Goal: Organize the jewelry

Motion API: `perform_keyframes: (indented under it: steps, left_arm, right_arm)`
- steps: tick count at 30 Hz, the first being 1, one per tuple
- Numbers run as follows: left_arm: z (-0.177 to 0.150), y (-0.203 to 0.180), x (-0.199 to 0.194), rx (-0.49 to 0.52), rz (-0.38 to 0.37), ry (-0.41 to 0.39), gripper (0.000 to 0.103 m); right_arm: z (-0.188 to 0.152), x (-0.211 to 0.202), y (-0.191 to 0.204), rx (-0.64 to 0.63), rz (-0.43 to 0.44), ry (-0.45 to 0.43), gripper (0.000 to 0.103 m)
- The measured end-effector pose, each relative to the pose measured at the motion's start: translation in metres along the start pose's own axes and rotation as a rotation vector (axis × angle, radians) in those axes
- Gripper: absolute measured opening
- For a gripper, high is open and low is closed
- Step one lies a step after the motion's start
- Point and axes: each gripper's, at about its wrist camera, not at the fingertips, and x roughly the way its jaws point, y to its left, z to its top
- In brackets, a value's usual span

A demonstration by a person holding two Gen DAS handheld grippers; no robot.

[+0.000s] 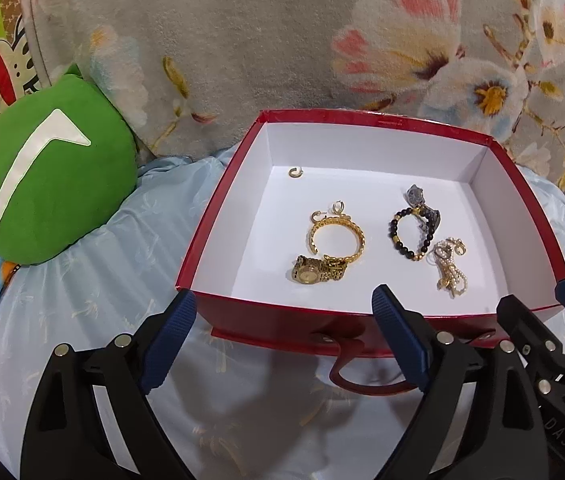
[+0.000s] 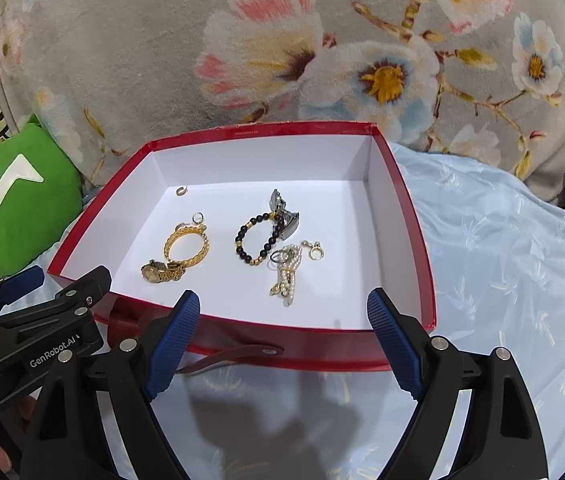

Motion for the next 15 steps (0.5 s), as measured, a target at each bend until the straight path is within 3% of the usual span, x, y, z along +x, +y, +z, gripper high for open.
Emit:
perform_keyframes:
  steps: [15]
  left_arm:
    - [-0.0005, -0.0013, -0.0098, 0.014, 0.05, 0.038, 0.088]
  right_arm:
    - [-0.0032, -0.0055, 0.0045, 0.015, -0.008, 0.022, 0.084]
